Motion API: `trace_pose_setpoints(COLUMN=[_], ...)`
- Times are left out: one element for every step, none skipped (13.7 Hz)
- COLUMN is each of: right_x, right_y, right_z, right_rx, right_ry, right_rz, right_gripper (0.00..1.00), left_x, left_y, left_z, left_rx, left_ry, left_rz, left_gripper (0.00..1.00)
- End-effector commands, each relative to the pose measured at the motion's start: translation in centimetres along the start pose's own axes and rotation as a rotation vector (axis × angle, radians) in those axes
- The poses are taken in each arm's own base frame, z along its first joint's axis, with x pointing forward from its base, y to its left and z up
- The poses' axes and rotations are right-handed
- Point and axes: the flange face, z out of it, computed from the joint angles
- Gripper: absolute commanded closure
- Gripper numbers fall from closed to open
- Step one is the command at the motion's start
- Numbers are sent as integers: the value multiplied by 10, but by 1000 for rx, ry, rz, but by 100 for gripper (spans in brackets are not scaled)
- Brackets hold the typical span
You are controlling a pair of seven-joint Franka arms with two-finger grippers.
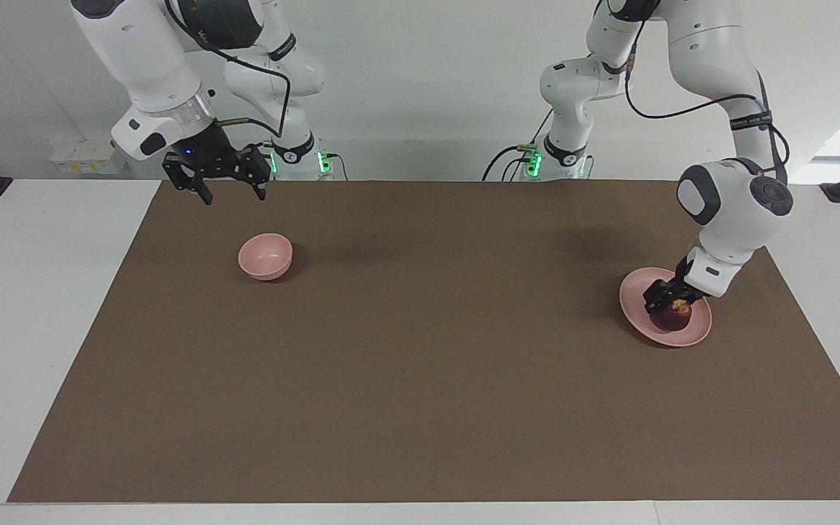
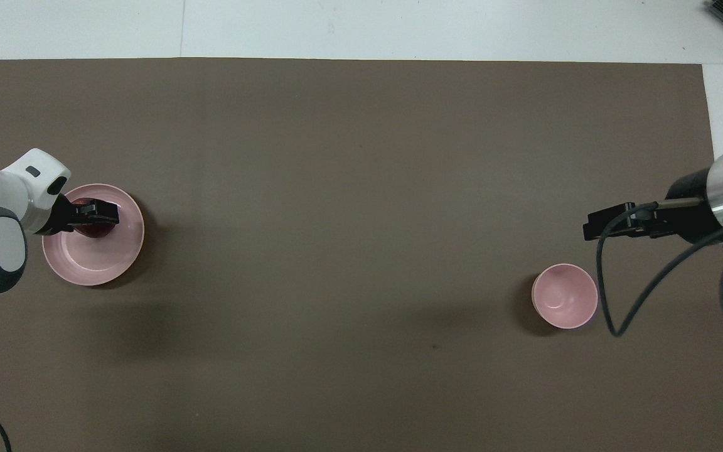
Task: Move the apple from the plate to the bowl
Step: 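Lower the left gripper onto the apple on the plate while the right gripper advances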
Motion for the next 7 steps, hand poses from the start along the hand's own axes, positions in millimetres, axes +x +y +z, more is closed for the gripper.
trace_pose_setpoints(right_x=[-7,-6,-8,-7,-6,-4,-3], right_y=[-24,-30,-32,-43,-48,-50,-54], right_z=[14,24,27,31,33,35,39], right_rx=[54,62,65,73,92,109,127], right_ry=[-2,-23,-31,-27,-18,-7,-15], right_rz=[-42,-47,-28,-9,20,45,75], right_gripper=[0,0,0,0,0,0,0], left_x=[-4,-4,-2,-1,2,6,11], left_y=[0,-2,-2,-2,-4,-4,-5], left_z=[6,5,4,2,-4,-14,-28], left_rx=[3,3,3,2,1,-1,-12], left_ry=[1,1,3,-5,-12,-15,-9], left_rz=[6,5,2,-8,-15,-17,-27], left_gripper=[95,100,100,100,100,100,100])
